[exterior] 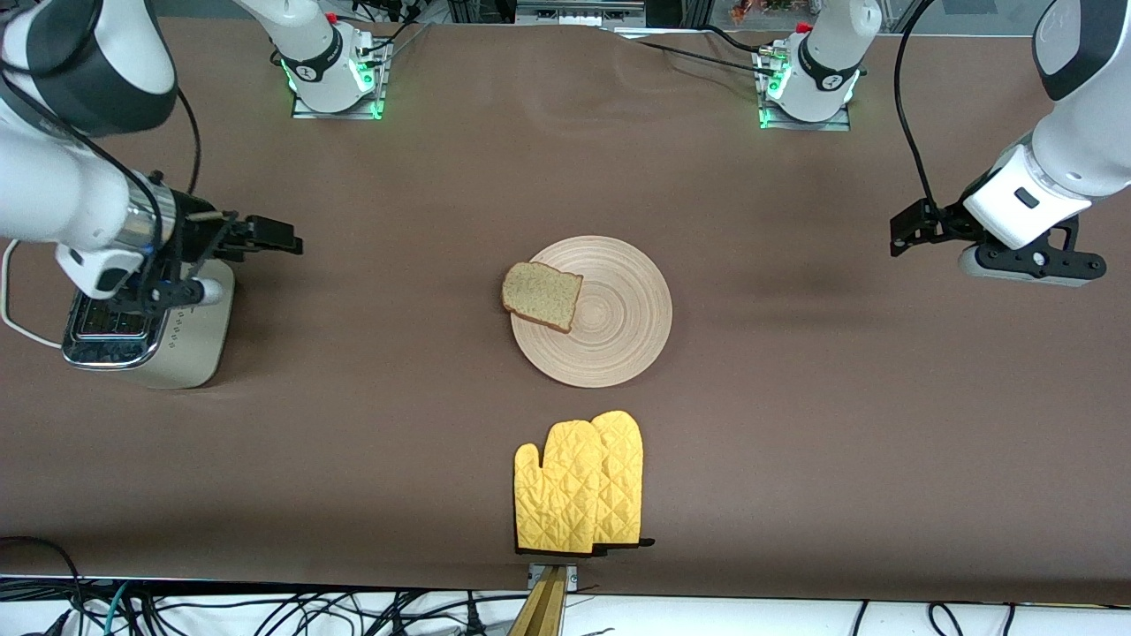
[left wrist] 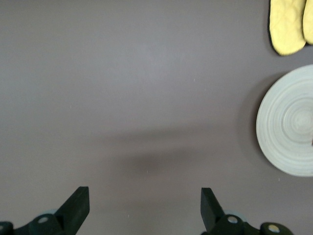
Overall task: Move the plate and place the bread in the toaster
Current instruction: 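Release the plate and raise the left gripper while the right gripper reaches out, then move the right gripper to the bread slice and grasp it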
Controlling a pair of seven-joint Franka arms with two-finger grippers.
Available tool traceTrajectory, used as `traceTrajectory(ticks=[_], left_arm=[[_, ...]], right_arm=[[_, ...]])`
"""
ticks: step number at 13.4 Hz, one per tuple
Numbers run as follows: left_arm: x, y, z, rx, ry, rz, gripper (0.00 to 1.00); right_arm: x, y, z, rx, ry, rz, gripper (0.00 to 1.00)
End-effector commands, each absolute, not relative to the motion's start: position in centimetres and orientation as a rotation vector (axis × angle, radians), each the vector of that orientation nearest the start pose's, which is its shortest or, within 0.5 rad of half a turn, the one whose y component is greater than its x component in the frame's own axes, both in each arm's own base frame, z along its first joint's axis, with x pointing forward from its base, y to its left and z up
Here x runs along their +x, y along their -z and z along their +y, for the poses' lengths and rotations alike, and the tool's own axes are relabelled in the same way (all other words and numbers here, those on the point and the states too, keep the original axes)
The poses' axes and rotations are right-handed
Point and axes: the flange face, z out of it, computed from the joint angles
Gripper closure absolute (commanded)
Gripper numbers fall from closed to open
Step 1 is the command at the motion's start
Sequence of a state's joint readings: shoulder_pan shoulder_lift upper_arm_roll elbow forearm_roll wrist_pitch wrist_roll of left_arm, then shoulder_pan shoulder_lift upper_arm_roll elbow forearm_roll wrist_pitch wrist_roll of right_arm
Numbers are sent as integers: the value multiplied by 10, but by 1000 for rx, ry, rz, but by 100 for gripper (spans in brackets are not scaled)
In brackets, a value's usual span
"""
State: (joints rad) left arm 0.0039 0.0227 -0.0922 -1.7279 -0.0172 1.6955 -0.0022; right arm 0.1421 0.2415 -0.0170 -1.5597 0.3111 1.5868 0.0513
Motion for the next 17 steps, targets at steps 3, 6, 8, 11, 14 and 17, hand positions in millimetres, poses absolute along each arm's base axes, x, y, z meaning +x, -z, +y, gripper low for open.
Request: traceTrajectory(ticks=[3, 6, 8, 11, 14, 17], left_arm=[[561, -570, -60, -3151, -44, 243, 0], [566, -569, -56, -3156, -42, 251, 0], [568, -568, -55, -3158, -42, 231, 0], [570, -568, -54, -3158, -47, 224, 0], [571, -567, -48, -3159, -49, 210, 0], [571, -567, -49, -3159, -47, 212, 0]], right_arm=[[620, -426, 138, -2720, -372, 32, 0], [614, -388, 179, -2743, -413, 208, 0], [611, -369, 202, -2754, -437, 211, 0], [603, -333, 221, -2718, -476, 243, 0], [585, -302, 239, -2676, -475, 305, 0], [557, -274, 283, -2721, -410, 347, 0]])
